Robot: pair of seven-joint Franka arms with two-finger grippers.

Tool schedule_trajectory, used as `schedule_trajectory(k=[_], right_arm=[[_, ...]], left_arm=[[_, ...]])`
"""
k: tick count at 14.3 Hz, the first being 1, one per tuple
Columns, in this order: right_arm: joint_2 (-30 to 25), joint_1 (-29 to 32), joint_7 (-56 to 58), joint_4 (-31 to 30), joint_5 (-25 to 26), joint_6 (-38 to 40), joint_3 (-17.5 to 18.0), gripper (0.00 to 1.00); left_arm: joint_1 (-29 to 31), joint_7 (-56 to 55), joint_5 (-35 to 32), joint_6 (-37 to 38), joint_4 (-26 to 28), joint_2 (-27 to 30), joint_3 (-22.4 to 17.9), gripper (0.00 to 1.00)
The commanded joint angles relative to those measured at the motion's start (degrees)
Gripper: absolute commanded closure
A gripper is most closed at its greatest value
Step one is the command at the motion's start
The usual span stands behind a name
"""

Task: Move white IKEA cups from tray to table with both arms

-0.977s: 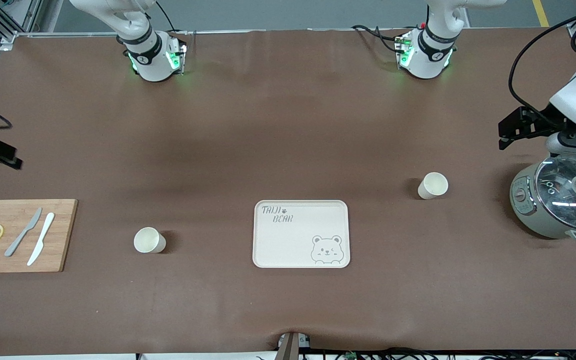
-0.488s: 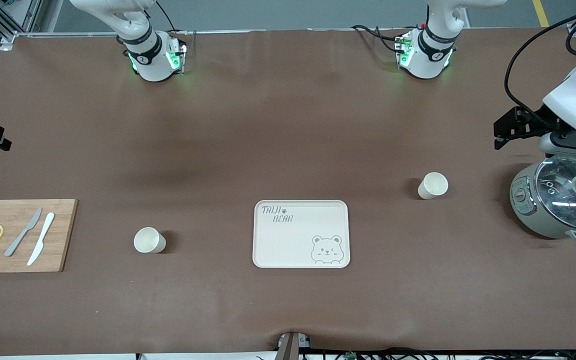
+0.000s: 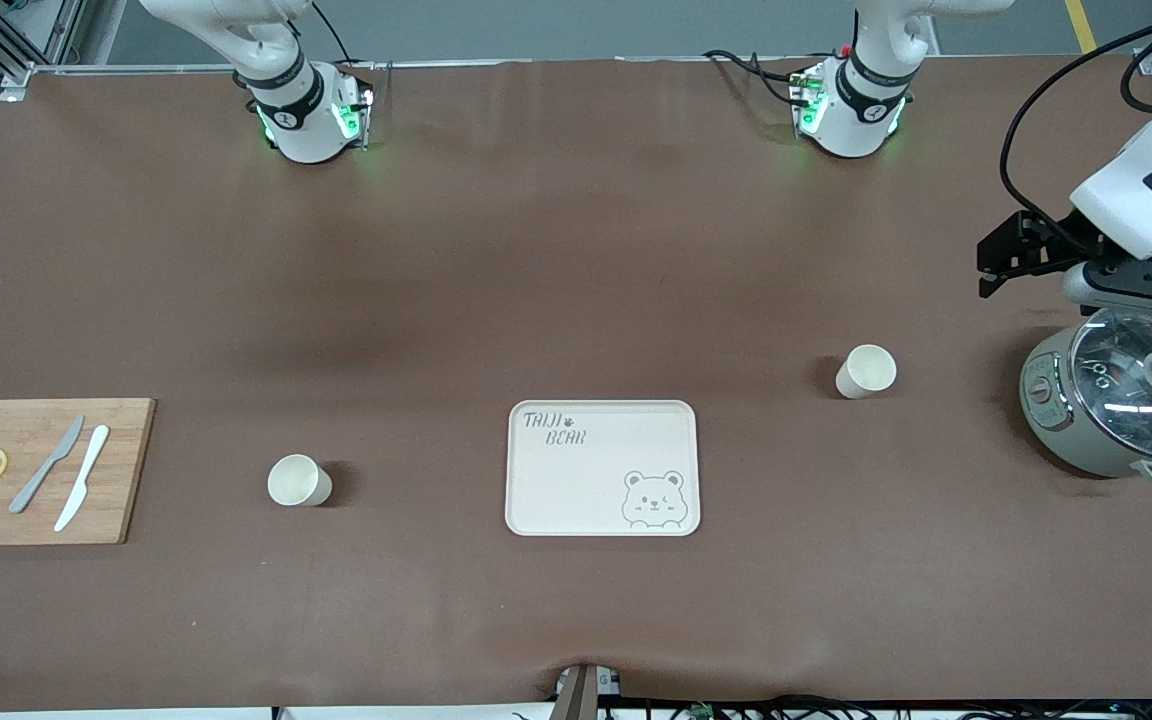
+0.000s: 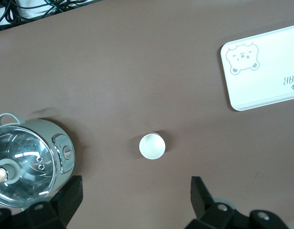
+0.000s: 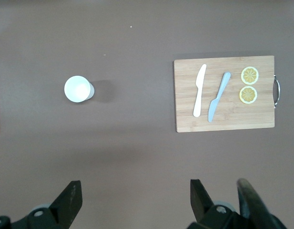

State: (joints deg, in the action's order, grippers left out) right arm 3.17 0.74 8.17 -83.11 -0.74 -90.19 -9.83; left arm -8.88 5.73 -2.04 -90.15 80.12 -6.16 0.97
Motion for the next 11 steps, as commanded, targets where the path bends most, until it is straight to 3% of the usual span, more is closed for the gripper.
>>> schedule_trajectory(k=[1,11], right_arm=[[-0.80,1.02,-0.70,0.05,0.57,0.37,0.78,0.00],[-0.71,0.67,-0.26,-0.04,0.39,0.10,0.96,0.00]], left_arm=[[0.53,4.37,-1.12,-0.47,0.04,0.27,0.18,0.00],[0.00,3.50,-1.03,-0.47,0.04,-0.70,0.26,0.00]])
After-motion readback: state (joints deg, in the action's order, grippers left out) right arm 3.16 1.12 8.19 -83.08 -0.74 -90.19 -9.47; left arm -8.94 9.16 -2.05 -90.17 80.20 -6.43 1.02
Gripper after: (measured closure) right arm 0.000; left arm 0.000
